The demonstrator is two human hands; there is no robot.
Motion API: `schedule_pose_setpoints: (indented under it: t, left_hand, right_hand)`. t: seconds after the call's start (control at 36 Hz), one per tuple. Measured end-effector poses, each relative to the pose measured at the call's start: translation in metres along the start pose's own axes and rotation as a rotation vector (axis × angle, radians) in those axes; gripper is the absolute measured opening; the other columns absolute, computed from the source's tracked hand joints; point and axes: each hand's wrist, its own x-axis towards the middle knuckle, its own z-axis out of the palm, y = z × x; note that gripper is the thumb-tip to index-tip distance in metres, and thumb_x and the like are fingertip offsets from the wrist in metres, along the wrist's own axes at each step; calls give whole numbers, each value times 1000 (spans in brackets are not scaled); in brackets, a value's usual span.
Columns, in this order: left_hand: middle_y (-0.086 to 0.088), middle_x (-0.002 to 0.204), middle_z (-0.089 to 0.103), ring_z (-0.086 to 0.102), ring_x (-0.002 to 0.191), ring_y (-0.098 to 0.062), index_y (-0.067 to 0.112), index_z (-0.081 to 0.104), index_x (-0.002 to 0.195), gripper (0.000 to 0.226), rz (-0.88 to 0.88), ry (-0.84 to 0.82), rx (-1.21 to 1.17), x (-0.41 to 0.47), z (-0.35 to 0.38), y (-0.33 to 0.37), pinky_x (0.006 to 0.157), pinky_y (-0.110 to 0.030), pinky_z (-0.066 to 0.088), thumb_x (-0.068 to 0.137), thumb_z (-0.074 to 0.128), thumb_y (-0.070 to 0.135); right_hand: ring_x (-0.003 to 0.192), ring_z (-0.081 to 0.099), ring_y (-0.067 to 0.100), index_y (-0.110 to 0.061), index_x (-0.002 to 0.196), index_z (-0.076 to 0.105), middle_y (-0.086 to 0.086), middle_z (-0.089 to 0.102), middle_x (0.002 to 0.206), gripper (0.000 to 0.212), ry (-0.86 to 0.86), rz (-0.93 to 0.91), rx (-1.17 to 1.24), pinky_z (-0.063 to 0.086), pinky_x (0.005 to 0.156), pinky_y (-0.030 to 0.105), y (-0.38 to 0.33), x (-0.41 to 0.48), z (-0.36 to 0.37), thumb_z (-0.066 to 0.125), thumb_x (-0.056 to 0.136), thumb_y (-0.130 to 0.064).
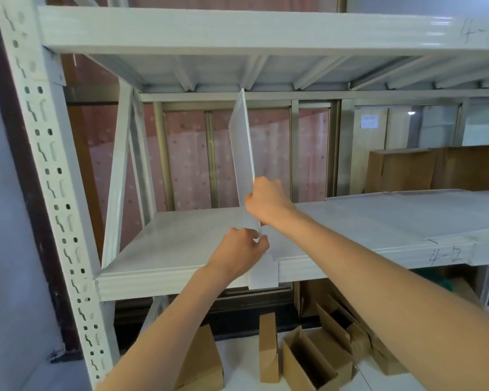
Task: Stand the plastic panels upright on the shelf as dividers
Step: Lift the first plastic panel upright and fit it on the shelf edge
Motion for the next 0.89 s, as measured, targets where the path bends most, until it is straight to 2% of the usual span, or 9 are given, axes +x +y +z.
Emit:
schedule_pose_setpoints:
  t: [0.14, 0.25, 0.33, 0.42, 0.56, 0.64, 0.75, 0.83, 0.89]
  left_hand:
    - [-7, 72, 40, 36, 58, -23, 3, 48, 101, 19, -11, -27, 60, -2, 1, 6, 54, -31, 32, 96, 32, 13]
    - [-5, 67, 48, 54, 66, -27, 7, 50, 79, 30, 23, 74, 226, -3, 7, 11, 61, -34, 44, 94, 36, 30]
    - [-7, 73, 60, 60, 69, -28, 8, 53, 100, 34, 13, 106, 226, 0, 16, 10, 63, -36, 49, 95, 37, 38]
    - [-9, 80, 61, 55, 71, -28, 9, 39, 127, 39, -46, 63, 39, 10, 23, 13, 66, -36, 42, 98, 36, 35]
    - [-5, 64, 51, 50, 57, -23, 16, 27, 139, 43, -103, 107, -159, 7, 37, 16, 51, -33, 38, 97, 33, 15]
    - [-6, 66, 53, 55, 64, -29, 18, 26, 140, 45, -105, 164, -111, 4, 44, 13, 59, -39, 43, 95, 31, 14]
    - [-3, 68, 54, 57, 67, -27, 17, 28, 141, 45, -94, 181, -98, 5, 46, 13, 60, -38, 46, 96, 31, 15]
    - [-8, 76, 59, 58, 71, -28, 14, 36, 136, 40, -99, 182, -119, 5, 48, 12, 61, -39, 47, 96, 32, 14]
    - [-12, 86, 63, 58, 77, -27, 8, 44, 128, 34, -101, 169, -106, 7, 49, 10, 64, -38, 47, 95, 35, 9]
  right_hand:
    - [57, 48, 24, -8, 71, 39, 9, 44, 82, 25, 8, -8, -18, 43, 49, 30, 1, 3, 2, 45, 95, -14]
    - [55, 53, 27, -12, 63, 34, 10, 46, 79, 32, 23, 7, 24, 47, 46, 29, 6, 5, -1, 45, 93, -11]
    - [51, 49, 24, -12, 62, 34, 7, 42, 69, 34, 32, 5, 45, 43, 44, 28, 9, 3, 0, 46, 93, -10]
    - [50, 44, 21, -13, 61, 33, 6, 41, 68, 34, 31, -4, 45, 35, 42, 27, 10, 2, -1, 45, 93, -10]
    - [60, 53, 33, -13, 60, 33, 7, 42, 63, 30, 65, -15, 65, 51, 53, 38, 13, 2, 1, 45, 87, -9]
    - [59, 50, 29, -13, 62, 34, 5, 44, 62, 25, 103, -4, 45, 39, 48, 31, 17, 2, 3, 45, 85, -12]
    - [70, 51, 29, -11, 85, 48, 5, 51, 72, 10, 107, 11, 90, 32, 51, 30, 19, 8, 7, 42, 88, -18]
    - [72, 56, 25, -14, 123, 48, 7, 60, 80, 31, 147, 5, 290, 39, 55, 32, 17, 15, 17, 35, 95, -20]
    - [62, 51, 23, -15, 109, 49, 3, 52, 69, 21, 239, -29, 375, 35, 50, 30, 20, 15, 28, 31, 99, -17]
